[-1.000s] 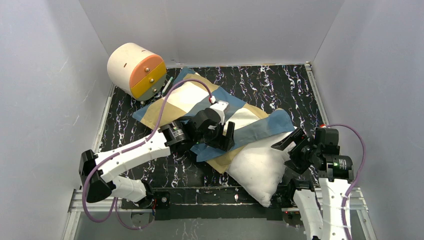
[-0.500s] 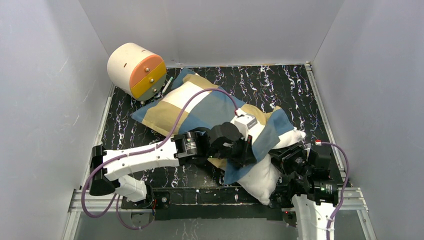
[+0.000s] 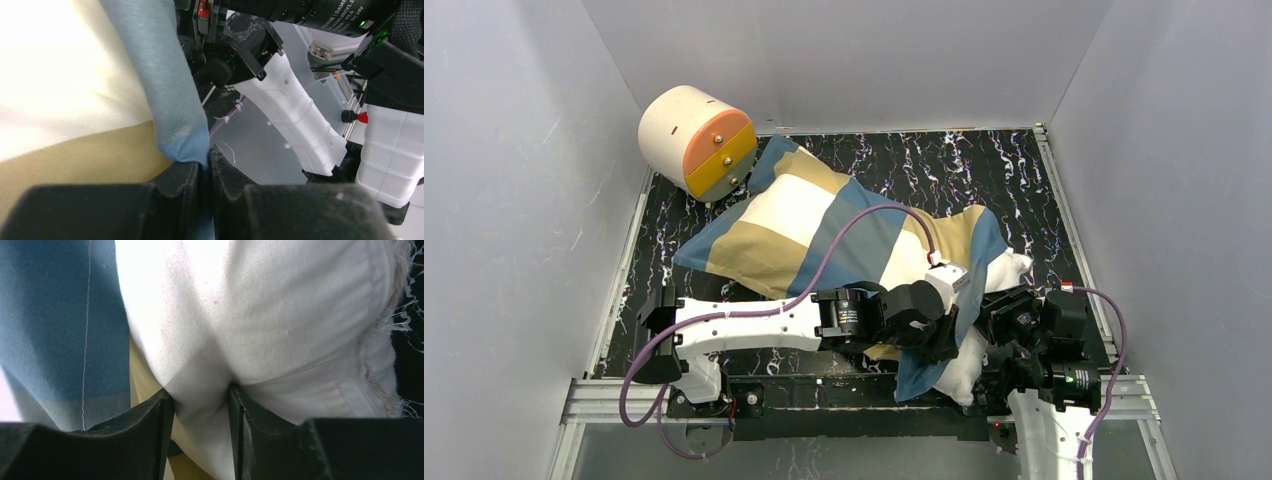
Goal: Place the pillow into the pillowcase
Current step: Stuff the pillow into the pillowcase.
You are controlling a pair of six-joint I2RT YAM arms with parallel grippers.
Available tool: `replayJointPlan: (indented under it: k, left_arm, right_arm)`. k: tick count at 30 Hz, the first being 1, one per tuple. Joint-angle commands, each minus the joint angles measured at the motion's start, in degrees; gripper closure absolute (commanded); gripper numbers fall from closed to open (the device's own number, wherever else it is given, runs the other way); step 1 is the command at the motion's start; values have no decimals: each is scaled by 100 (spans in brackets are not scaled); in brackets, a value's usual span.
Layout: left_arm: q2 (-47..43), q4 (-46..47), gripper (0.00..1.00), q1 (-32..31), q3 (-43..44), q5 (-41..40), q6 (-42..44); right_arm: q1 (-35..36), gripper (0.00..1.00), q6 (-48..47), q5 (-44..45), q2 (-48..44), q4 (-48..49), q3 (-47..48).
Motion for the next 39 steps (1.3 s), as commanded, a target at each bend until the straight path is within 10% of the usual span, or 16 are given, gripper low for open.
replayJointPlan:
  k: [1,8,23,26,30,39]
  left_arm:
    - [-283,-287,82,-120,454,-790,408]
    - [-6,-1202,41,433,1560,-3024,1520]
    - [2588,-1240,28,1585,4035,-866,1910]
    - [2899,-1208,43,1594,4282,-506,1802]
    - [2934,-653,100,1586,4432,46,1472]
    - [2663,1460,100,1394,3834,1802,338]
  right_arm:
    - [6,48,-387,6,91,405,136]
    - [5,35,-1362,-197,379,385,457]
    - [16,31,-2080,23,704,-138,699]
    - [11,31,-2112,-4,707,-178,709]
    - [10,32,-2031,-124,638,-121,629]
    - [11,34,-1759,-156,566,253,402]
